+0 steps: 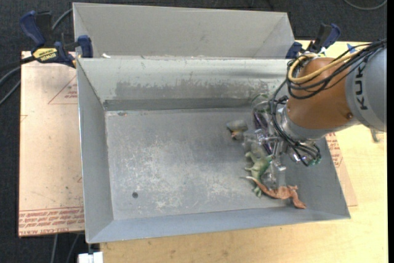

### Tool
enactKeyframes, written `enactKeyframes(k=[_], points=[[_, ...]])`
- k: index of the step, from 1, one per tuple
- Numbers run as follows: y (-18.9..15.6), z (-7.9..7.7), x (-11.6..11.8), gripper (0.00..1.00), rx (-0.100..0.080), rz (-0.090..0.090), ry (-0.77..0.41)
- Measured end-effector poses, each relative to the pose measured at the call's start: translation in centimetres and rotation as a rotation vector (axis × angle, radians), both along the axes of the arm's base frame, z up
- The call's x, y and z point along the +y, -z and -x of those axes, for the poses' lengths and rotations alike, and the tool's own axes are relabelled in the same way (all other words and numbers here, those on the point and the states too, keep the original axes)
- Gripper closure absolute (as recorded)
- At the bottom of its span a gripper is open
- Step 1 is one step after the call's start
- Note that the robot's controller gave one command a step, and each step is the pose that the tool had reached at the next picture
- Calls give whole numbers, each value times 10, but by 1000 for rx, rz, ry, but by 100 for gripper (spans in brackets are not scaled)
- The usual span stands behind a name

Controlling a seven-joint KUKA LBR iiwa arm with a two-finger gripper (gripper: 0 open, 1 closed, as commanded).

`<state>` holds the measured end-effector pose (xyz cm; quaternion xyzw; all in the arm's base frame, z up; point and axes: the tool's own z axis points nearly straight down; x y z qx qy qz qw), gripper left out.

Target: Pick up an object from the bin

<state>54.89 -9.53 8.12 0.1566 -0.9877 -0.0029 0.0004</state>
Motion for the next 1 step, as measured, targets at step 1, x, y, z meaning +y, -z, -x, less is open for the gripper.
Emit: enactKeyframes(k=[1], points=[[8, 15, -13, 100, -9, 3, 405]])
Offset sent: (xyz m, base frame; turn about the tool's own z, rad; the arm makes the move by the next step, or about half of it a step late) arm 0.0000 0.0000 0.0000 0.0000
